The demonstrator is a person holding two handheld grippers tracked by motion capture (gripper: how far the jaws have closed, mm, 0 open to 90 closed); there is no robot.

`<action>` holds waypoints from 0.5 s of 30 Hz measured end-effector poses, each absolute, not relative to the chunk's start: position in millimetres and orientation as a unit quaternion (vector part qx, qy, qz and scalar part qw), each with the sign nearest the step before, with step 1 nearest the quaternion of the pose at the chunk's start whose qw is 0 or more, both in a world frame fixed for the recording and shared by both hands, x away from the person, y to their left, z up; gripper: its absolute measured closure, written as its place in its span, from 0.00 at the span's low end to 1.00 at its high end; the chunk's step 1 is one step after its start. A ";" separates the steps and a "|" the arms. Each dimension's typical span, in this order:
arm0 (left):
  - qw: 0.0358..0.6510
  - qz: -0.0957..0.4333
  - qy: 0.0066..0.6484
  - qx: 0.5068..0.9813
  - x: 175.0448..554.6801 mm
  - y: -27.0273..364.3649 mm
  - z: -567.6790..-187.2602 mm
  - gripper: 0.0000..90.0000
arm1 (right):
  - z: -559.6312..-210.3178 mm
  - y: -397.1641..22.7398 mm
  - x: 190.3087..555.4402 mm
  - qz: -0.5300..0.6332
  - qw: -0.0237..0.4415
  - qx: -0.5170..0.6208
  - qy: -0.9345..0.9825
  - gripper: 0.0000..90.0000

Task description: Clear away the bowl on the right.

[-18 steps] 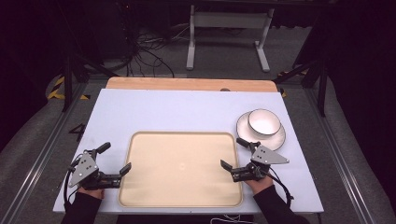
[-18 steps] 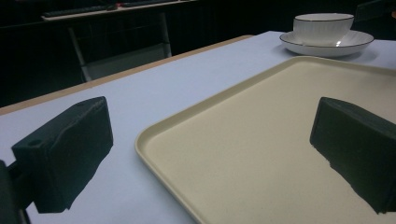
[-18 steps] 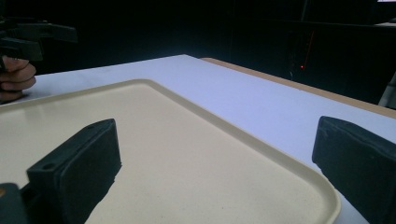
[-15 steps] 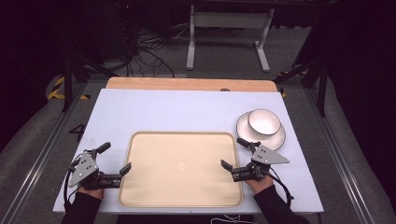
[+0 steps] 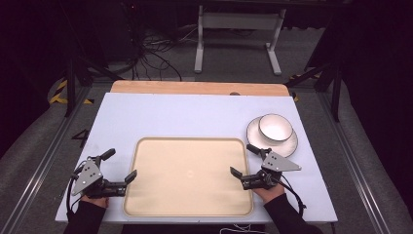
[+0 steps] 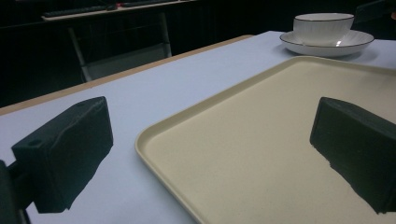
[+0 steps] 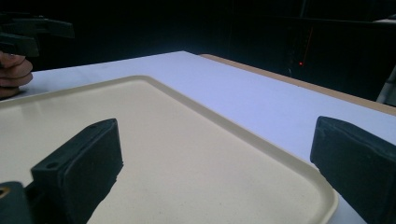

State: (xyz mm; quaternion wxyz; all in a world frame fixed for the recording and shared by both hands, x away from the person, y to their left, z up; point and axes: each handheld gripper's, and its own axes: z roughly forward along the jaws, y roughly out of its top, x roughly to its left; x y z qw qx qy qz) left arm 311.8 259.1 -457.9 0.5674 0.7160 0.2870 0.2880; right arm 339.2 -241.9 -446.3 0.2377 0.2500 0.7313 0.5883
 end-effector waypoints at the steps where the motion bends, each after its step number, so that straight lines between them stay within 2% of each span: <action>1: 0.567 0.288 0.287 0.716 311.8 259.1 -457.9 0.00 | -445.8 -242.2 339.1 0.588 0.237 0.249 0.732 0.03; 15: 0.565 0.290 0.288 0.717 311.6 258.5 -458.0 0.00 | -419.4 -241.3 332.0 0.592 0.262 0.233 0.726 0.04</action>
